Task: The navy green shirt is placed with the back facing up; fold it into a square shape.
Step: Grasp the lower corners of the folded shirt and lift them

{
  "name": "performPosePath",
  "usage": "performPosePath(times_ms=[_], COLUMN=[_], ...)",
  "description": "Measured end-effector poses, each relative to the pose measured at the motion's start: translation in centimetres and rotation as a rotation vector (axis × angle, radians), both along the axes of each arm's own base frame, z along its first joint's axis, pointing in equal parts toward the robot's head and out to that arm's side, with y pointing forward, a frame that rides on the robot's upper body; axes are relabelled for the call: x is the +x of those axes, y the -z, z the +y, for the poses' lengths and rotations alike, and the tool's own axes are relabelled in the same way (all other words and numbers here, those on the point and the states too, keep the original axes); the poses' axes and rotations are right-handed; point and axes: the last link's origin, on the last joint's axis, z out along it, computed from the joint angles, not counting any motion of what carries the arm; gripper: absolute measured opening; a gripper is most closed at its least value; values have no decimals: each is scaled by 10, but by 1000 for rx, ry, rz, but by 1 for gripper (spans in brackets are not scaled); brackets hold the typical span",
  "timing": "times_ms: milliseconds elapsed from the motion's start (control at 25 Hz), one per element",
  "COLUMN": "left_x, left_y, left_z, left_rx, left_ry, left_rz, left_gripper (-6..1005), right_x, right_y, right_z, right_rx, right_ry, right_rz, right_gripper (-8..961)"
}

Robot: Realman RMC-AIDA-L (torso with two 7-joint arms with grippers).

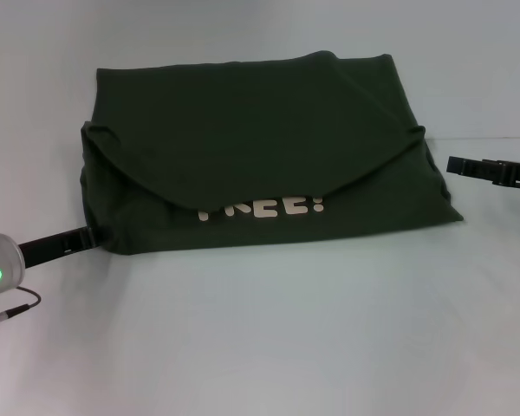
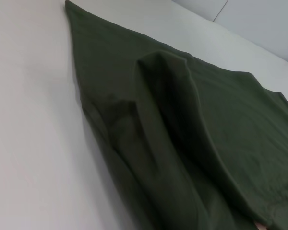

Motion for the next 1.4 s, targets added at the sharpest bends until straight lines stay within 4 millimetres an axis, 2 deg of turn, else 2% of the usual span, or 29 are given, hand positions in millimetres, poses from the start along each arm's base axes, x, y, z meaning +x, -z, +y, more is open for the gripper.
performPosePath(times_ms=[120,400,600,760,960,1400], left_x=[0,0,1,1,1,1], left_y=[0,-2,-2,-2,-3,-2], left_z=[0,1,1,1,2,2], left_rx=[0,3,4,5,7,8], left_ry=[0,2,3,6,5,5], left_rz=[1,4,0,-4,-3,2], left_gripper=[120,43,-1,-1,-1,0], right_x=[0,-5,-21,-34,-39,-40], right_y=[0,-2,-10,-11,-2,33], right_z=[0,5,18,32,40,42], right_rx=[0,-33,-134,-215,-234,-184], right_ry=[0,12,84,151,172,105], right_rz=[-1,-8,-35,-158,-280,-366], right_gripper=[827,827,828,826,815,788])
